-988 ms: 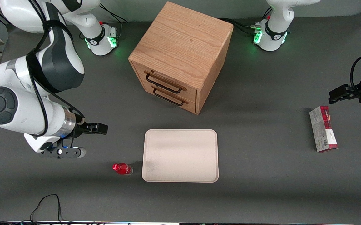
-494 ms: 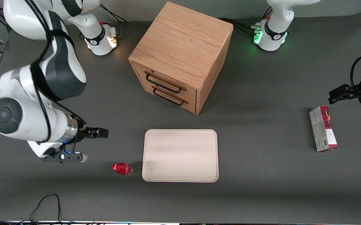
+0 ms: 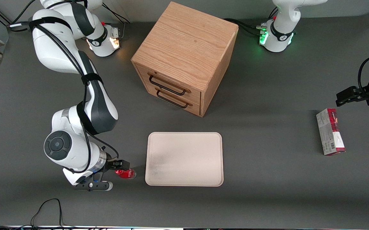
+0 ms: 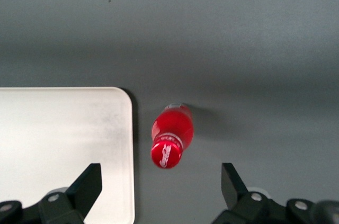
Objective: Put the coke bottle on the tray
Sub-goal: 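Lower the right gripper and close it around the bottle cap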
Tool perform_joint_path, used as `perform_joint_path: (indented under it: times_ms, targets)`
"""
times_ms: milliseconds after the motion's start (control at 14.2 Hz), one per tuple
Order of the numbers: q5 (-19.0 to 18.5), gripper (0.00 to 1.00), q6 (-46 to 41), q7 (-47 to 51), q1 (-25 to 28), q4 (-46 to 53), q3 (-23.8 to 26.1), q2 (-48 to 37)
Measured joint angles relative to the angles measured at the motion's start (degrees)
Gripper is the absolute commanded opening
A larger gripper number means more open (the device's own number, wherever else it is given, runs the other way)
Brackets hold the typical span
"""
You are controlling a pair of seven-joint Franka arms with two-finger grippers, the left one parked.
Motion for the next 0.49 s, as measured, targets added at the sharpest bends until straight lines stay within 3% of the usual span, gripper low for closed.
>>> perform_joint_path:
  times_ms: [494]
  targets:
    - [-2.10, 1.00, 0.76, 0.00, 0.31, 0.00, 0.11, 1.62]
